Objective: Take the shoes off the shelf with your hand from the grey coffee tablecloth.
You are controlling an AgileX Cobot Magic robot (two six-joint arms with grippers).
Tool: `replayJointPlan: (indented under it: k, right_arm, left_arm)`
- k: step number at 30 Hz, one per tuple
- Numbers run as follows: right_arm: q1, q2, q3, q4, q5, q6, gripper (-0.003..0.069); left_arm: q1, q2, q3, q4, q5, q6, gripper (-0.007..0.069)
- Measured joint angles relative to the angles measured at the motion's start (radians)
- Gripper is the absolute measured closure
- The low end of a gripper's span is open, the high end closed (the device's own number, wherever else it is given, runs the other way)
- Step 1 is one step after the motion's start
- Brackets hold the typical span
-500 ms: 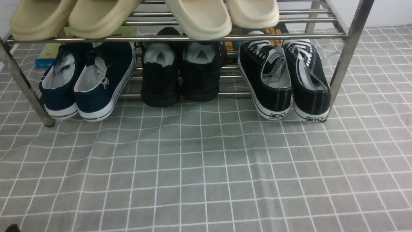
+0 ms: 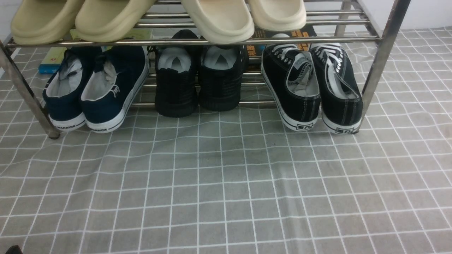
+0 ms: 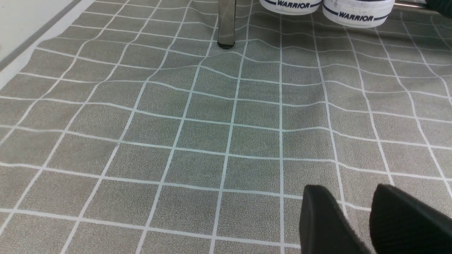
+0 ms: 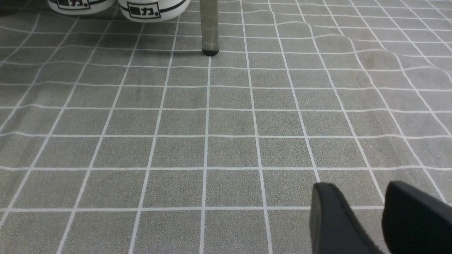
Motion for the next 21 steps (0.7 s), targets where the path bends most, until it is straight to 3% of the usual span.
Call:
replayJointPlan:
  k: [21]
  right_arm:
    - [0.000, 0.000, 0.000, 0.016, 0.000, 0.031, 0.0420]
  left_arm:
    - [0.000, 0.000, 0.000, 0.000, 0.000, 0.000, 0.0385]
